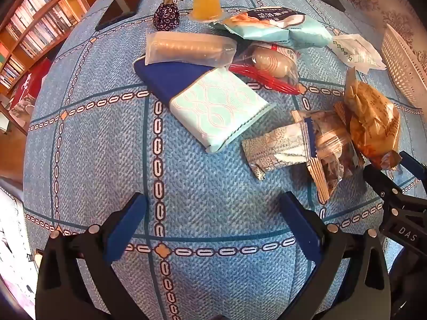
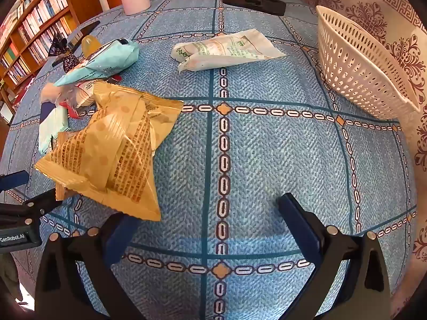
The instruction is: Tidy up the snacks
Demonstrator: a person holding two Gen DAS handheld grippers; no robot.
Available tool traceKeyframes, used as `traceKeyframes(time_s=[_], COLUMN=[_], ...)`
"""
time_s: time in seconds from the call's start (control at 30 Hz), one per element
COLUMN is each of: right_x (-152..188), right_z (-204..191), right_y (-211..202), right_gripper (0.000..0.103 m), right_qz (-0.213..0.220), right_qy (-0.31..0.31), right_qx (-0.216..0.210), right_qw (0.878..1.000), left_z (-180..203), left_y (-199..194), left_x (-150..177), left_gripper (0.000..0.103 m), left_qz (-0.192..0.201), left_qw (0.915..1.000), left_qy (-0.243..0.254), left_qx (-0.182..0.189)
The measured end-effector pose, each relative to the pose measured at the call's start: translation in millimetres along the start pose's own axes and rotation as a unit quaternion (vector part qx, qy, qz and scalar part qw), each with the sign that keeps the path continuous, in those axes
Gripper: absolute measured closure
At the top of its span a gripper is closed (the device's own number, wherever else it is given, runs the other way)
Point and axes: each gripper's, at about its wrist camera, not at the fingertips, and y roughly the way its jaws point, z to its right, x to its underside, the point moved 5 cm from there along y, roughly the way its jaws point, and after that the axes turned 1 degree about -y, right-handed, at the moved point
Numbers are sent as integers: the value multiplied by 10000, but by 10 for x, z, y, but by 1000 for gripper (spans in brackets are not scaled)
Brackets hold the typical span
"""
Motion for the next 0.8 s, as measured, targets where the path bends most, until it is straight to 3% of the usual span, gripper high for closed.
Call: traceKeyframes(time_s=[0.8], right_x=[-7], right_z=[-9], right_y=[-4], right_gripper=[5], right_qz=[24], right_qy=[-7], right_qx=[20], right_qw=[10000], left_z=[35], left_y=[-60], left_x=[65], left_gripper=[2], left_qz=[185], left_qw=[9998], left_qy=[-10], left_qx=[46])
